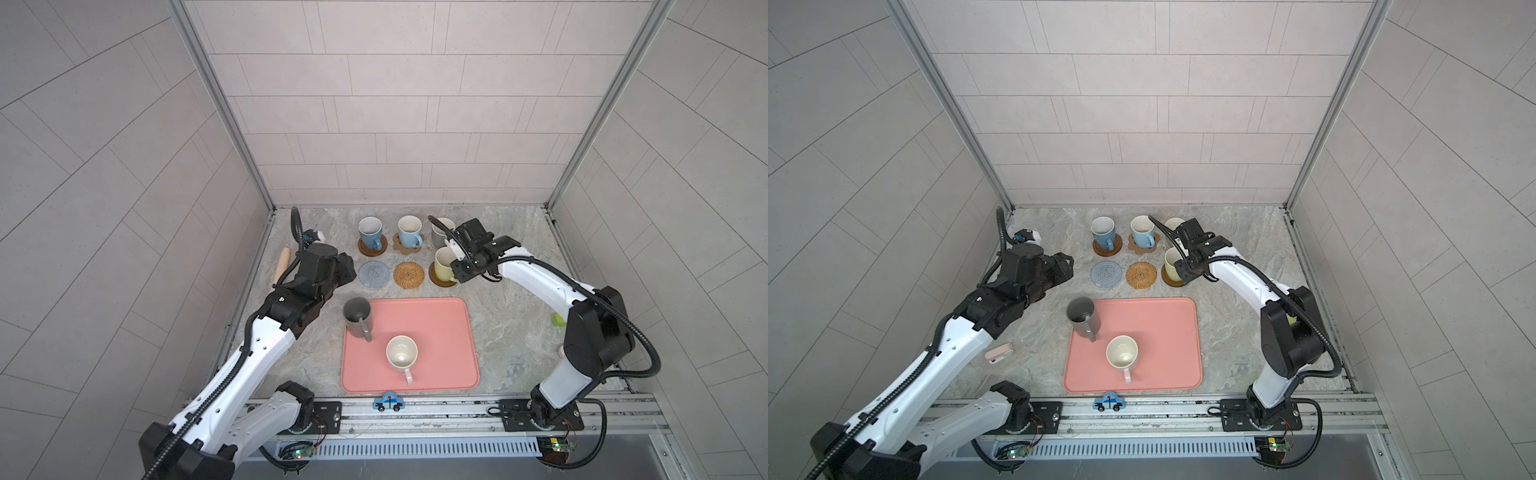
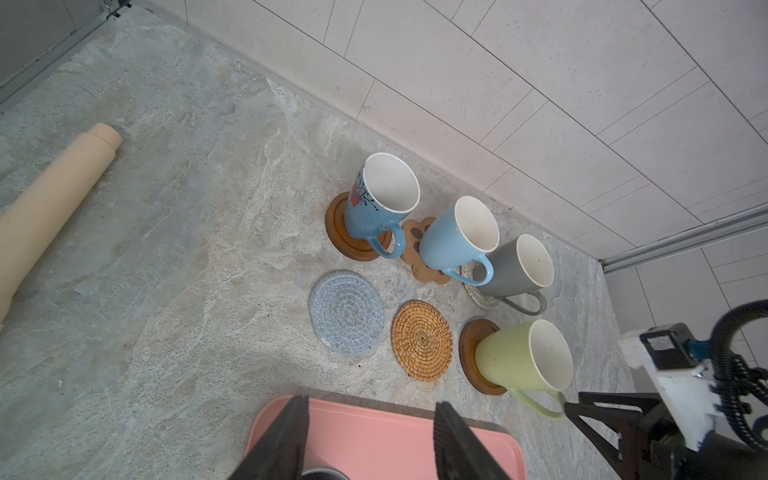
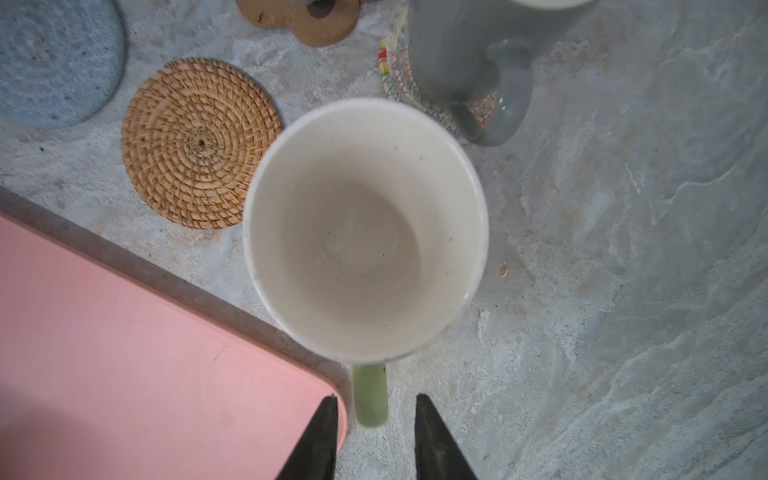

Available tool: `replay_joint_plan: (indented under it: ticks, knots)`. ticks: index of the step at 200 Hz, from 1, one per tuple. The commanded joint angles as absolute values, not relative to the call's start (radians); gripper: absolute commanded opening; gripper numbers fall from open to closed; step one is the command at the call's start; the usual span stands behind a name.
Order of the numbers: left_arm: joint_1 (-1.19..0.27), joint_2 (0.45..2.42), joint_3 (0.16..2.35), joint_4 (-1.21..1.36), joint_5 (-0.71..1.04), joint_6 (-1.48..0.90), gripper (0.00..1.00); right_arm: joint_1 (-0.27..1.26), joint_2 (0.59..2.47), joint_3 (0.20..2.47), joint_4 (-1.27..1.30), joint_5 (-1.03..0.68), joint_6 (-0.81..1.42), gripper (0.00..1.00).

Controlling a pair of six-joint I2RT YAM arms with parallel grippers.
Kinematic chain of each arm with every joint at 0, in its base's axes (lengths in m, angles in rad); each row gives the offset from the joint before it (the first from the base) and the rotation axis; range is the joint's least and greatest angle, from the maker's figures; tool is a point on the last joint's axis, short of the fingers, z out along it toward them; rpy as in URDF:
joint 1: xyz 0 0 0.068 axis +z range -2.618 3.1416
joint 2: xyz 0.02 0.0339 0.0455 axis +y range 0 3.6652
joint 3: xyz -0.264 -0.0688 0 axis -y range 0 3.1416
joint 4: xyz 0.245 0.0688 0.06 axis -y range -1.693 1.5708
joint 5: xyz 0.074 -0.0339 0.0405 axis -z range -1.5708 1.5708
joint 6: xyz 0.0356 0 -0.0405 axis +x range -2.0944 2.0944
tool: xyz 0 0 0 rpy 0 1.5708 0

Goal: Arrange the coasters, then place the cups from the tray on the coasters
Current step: 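Open the right gripper and raise it off the green-handled mug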

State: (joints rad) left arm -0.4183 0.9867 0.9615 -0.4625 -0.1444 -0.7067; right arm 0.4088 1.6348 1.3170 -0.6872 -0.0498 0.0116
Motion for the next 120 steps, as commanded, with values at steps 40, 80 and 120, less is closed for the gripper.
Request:
replay_joint_plan:
  ticks: [40, 80, 120]
  knots:
    - [-0.413, 0.969, 0.990, -0.471, -0.194, -0.694, 0.55, 0.368, 1.440, 1.375, -0.811, -0.018, 0.039, 0.38]
    - [-0.414, 0.959, 0.985, -0.470, -0.203, -0.693, 0.56, 0.362, 1.376, 1.409, -0.872, 0.036, 0.106, 0.40]
    - [-0.413, 0.953, 0.980, -0.469, -0.211, -0.691, 0.56, 0.362, 1.299, 1.358, -0.866, -0.016, 0.121, 0.41]
